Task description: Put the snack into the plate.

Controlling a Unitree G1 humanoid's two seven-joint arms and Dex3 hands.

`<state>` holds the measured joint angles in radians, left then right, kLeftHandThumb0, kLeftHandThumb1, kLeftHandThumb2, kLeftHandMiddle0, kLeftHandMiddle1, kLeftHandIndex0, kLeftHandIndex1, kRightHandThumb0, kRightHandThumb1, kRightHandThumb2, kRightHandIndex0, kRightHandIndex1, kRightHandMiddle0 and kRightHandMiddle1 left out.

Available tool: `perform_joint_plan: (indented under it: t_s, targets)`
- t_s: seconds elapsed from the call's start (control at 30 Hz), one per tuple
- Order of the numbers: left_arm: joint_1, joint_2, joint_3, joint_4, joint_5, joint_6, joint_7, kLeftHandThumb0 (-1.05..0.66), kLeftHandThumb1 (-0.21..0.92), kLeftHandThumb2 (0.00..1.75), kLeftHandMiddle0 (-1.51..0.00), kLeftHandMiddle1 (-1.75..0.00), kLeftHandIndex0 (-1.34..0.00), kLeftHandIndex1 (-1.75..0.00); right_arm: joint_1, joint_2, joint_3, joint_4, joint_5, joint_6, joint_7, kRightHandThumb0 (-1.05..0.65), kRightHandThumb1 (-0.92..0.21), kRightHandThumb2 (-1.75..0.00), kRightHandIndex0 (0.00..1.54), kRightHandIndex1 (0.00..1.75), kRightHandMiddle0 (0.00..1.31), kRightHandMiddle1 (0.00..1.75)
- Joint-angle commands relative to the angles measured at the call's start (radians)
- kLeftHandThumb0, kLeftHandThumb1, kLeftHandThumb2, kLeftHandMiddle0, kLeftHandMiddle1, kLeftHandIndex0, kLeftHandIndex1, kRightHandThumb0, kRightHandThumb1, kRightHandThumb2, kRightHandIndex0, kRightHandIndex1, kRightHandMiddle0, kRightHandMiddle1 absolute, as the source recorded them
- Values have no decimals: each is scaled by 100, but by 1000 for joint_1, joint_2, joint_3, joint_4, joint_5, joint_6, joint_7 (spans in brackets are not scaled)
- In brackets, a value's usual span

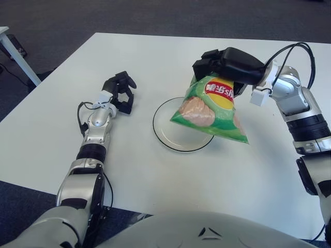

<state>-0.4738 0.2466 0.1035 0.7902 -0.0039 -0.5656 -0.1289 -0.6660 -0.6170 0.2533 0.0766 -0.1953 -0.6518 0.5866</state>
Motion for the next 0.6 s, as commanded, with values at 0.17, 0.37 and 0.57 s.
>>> perform_joint_plan:
  t_s: [0.17,0.37,0.57]
  targets:
    - [125,-51,-22,95,22,-2,19,-1,-10,175,-90,-175,-77,-164,40,-13,-8,-68,72,83,100,0,-2,-163,86,166,61,175]
    - [121,-54,-24,101,30,-2,23,-1,-11,175,-91,-175,-80,-159,42,-4,-13,-74,78,81,119,0,-7,-158,82,166,57,175]
    - [107,-54,-25,127,35,0,35,-1,-11,175,-90,-175,-79,-161,40,-16,-7,-111,46,102,135,0,-8,-155,78,173,63,162]
